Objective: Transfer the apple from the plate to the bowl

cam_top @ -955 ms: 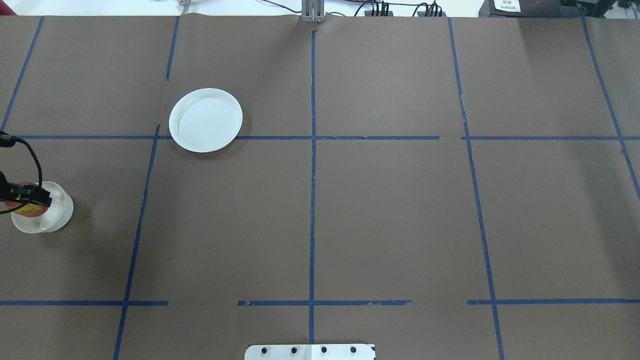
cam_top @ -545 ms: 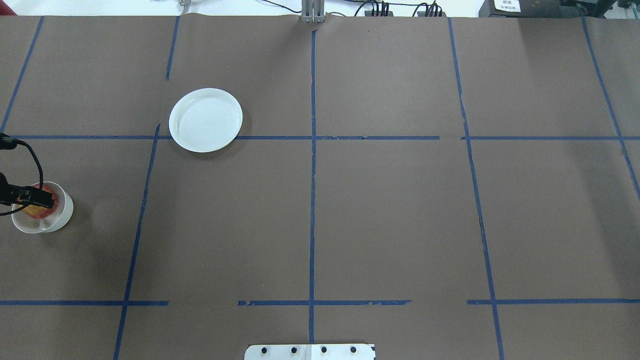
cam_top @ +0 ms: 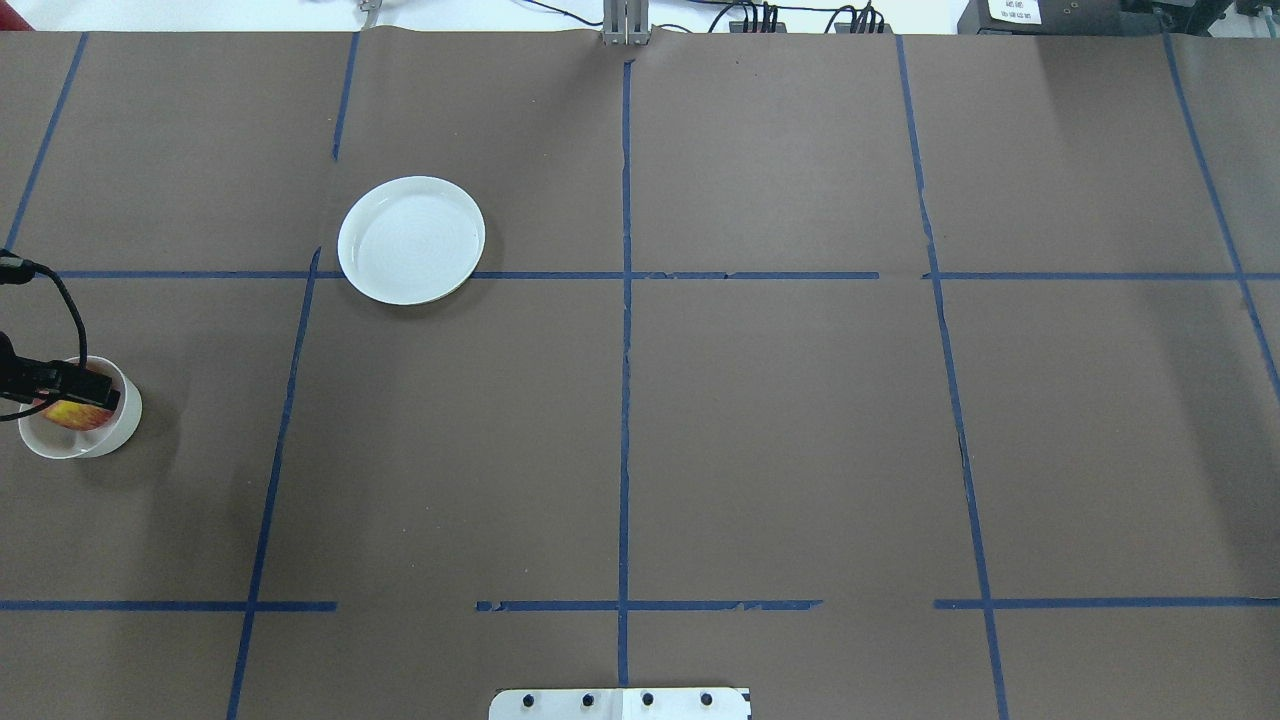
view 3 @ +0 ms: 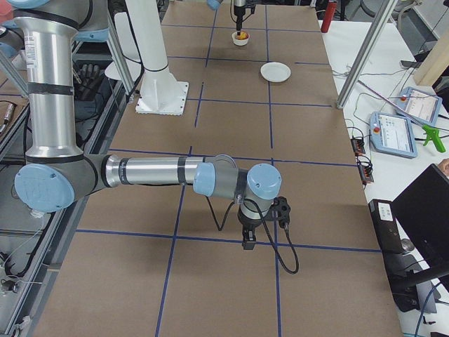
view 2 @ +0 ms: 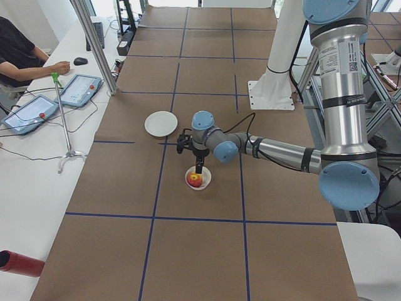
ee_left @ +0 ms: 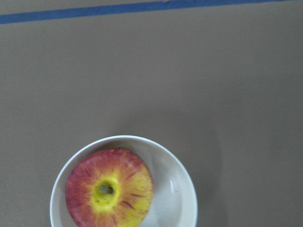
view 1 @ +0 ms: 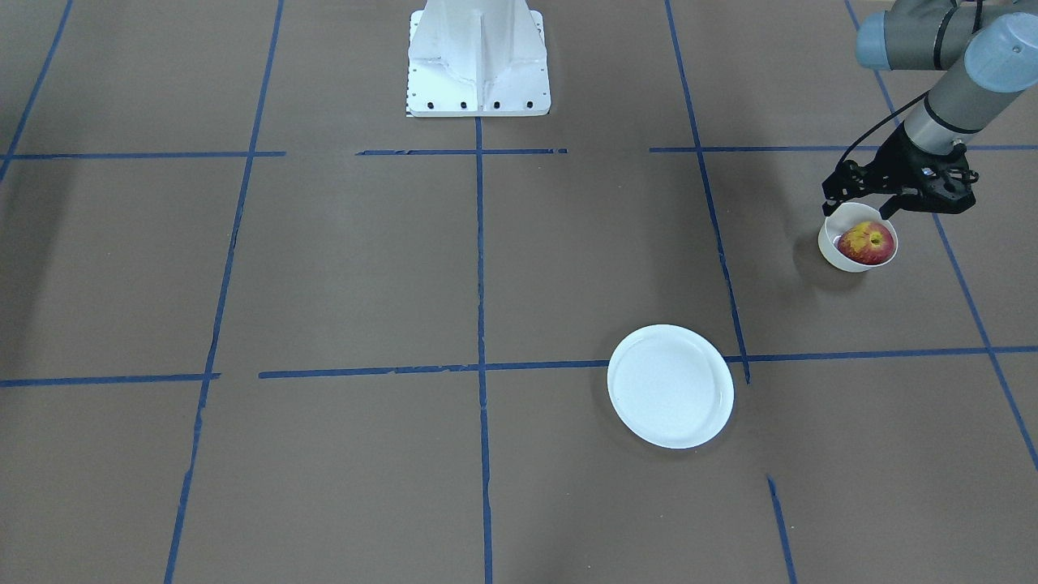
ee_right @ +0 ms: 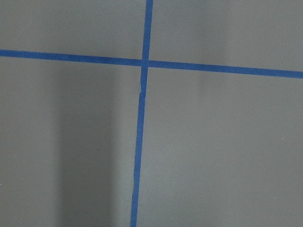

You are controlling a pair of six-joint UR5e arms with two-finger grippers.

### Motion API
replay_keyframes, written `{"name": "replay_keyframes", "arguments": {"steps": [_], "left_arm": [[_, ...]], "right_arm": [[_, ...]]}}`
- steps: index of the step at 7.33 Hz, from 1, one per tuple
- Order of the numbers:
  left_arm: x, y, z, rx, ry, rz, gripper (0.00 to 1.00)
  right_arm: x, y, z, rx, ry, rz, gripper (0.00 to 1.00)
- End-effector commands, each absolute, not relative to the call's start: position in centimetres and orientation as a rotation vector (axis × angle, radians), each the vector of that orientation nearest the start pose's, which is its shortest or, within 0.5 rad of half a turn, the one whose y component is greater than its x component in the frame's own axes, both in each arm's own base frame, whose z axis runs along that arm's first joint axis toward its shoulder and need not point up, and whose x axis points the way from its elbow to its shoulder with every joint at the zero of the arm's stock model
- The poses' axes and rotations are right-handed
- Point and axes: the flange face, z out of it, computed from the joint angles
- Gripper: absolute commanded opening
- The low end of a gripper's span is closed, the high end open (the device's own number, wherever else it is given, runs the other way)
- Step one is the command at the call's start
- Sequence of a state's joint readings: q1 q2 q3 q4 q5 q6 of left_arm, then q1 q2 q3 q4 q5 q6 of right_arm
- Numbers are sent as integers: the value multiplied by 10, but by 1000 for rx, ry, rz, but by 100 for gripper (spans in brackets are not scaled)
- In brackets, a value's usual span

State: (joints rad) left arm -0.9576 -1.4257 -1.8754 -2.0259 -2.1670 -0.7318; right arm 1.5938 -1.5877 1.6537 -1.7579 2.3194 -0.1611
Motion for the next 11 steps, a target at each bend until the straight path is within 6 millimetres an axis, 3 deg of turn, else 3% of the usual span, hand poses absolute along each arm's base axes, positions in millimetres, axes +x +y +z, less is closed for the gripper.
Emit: {"name": "replay_keyframes", "arguments": {"steps": [1, 2, 3, 4, 5, 6, 7, 8, 11], "left_arm": [[161, -512, 450, 188, 759, 130, 100], [144, -555, 413, 190, 700, 188, 100], [101, -573, 406, 236, 680, 191, 100], [57, -587, 423, 267, 661, 193, 100], [5, -604, 467, 306, 636, 207, 100], [-35, -607, 509, 272, 623, 141, 100], [-58, -599, 544, 219, 624, 91, 100], [-92, -572, 580, 185, 619, 41, 100], [-85, -503, 649, 58, 765, 23, 100]], "right_arm": [[76, -473, 646, -46, -755, -86, 100], [76, -473, 646, -46, -755, -86, 100], [76, -473, 646, -46, -755, -86, 100], [76, -473, 646, -46, -755, -86, 100], [76, -473, 646, -46, -755, -86, 100], [76, -473, 646, -46, -755, -86, 100], [76, -473, 646, -46, -755, -86, 100], [76, -473, 646, -46, -755, -86, 100], [76, -473, 646, -46, -755, -86, 100]]}}
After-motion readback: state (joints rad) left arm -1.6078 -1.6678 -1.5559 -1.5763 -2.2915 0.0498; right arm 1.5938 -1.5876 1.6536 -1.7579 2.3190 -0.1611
